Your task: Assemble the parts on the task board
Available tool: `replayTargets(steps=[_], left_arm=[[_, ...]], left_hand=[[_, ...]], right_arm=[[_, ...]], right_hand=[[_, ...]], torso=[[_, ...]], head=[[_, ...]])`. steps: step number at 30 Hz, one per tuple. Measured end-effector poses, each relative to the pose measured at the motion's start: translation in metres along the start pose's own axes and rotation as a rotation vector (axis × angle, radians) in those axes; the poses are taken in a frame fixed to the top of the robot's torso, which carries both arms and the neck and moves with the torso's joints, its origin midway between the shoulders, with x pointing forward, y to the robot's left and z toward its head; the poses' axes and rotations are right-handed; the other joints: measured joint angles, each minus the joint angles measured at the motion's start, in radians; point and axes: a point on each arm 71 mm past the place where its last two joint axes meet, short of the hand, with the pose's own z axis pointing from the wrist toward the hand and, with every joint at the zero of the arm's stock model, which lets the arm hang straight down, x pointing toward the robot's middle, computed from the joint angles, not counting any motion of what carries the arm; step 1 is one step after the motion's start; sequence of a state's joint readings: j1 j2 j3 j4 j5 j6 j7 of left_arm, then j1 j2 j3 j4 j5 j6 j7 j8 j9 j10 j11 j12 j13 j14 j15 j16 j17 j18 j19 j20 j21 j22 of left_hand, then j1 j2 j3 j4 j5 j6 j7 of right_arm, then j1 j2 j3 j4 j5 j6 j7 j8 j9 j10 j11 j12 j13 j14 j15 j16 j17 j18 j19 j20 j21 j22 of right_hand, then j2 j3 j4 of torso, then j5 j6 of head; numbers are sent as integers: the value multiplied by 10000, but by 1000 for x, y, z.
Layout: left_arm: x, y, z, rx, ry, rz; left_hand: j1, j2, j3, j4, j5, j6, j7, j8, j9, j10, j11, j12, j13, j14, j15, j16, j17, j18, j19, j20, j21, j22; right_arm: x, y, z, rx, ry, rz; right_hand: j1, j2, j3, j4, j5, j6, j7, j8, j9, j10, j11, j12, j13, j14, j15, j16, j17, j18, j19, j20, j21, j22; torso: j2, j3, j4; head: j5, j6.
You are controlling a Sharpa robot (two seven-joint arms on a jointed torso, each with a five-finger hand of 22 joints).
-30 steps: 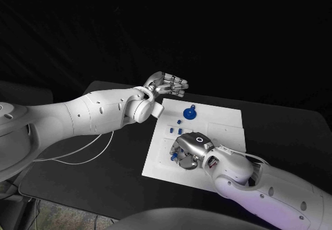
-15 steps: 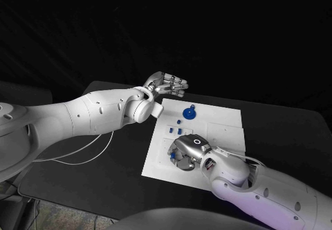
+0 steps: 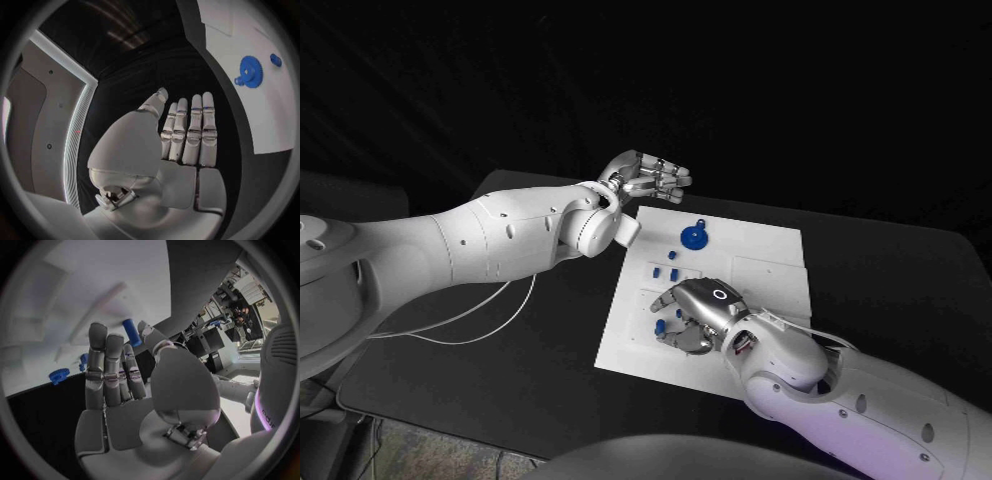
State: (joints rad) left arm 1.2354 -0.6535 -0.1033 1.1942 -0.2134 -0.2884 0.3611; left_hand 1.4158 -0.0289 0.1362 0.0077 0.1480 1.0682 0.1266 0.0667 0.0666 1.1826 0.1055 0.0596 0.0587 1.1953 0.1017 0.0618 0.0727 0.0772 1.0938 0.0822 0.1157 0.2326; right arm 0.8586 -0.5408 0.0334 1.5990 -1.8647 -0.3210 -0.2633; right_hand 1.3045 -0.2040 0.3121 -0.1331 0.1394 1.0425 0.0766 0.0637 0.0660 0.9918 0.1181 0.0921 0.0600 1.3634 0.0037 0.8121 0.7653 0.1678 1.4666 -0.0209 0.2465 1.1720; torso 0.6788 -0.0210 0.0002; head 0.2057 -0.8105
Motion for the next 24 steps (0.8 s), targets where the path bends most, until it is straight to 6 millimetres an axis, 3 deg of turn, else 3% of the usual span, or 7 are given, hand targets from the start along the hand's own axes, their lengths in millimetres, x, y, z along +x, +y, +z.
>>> replayTargets(steps=[3,7,10,15,18,22,24], left_arm=[[0,0,0,-3,-2,1],[0,0,0,-7,-5,2],[-1,0,0,-10,-5,3],[-2,1,0,-23,-27,12],[-4,1,-1,-40,-72,33],[-8,3,-1,-70,-138,59],[-10,4,-2,-100,-181,72]], left_hand=[[0,0,0,0,0,0,0,0,0,0,0,0,0,0,0,0,0,0,0,0,0,0],[0,0,0,0,0,0,0,0,0,0,0,0,0,0,0,0,0,0,0,0,0,0],[0,0,0,0,0,0,0,0,0,0,0,0,0,0,0,0,0,0,0,0,0,0],[0,0,0,0,0,0,0,0,0,0,0,0,0,0,0,0,0,0,0,0,0,1],[0,0,0,0,0,0,0,0,0,0,0,0,0,0,0,0,0,0,0,0,0,-8],[0,0,0,0,0,0,0,0,0,0,0,0,0,0,0,0,0,0,0,0,0,-8],[0,0,0,0,0,0,0,0,0,0,0,0,0,0,0,0,0,0,0,0,0,-26]], right_arm=[[-4,0,-2,-7,-373,243],[-9,-1,-6,-32,-789,564],[-16,-4,-9,5,-1043,824],[-36,-21,-17,350,-1495,1352],[-56,-40,-25,787,-1840,1826],[-80,-72,-38,1594,-2043,2521],[-88,-88,-46,2039,-1904,2911]], right_hand=[[269,-270,-237,509,50,-342,-69,0,0,-314,44,228,0,-41,41,-10,-251,4,1,1,-211,-203],[355,-249,-446,717,158,-437,-109,0,0,-323,51,309,1,-42,41,42,-407,7,2,2,-223,-264],[353,-143,-556,707,324,-412,-84,0,0,-19,-60,401,0,-27,24,146,-500,12,17,17,-151,-264],[-268,455,-342,545,793,-280,422,0,-8,1375,-357,293,-8,176,-177,235,-524,22,-9,-74,240,-204],[-601,570,-24,601,816,-96,514,-1,-1,2183,-547,236,11,209,-296,242,-516,22,-1,-224,368,-161],[-759,729,-45,519,983,670,208,52,201,3647,-1037,801,339,220,-633,247,-462,-177,43,-461,785,10],[-965,935,-609,547,1108,1101,15,98,561,4112,-1233,1387,996,230,-778,264,-434,-392,-14,-706,873,66]], torso=[[0,0,0],[0,3,0],[0,3,1],[-1,6,-1],[-12,4,-12],[-37,6,-39],[-59,9,-64]], head=[[-32,13],[-85,54],[-144,91],[-268,184],[-399,272],[-573,385],[-697,451]])
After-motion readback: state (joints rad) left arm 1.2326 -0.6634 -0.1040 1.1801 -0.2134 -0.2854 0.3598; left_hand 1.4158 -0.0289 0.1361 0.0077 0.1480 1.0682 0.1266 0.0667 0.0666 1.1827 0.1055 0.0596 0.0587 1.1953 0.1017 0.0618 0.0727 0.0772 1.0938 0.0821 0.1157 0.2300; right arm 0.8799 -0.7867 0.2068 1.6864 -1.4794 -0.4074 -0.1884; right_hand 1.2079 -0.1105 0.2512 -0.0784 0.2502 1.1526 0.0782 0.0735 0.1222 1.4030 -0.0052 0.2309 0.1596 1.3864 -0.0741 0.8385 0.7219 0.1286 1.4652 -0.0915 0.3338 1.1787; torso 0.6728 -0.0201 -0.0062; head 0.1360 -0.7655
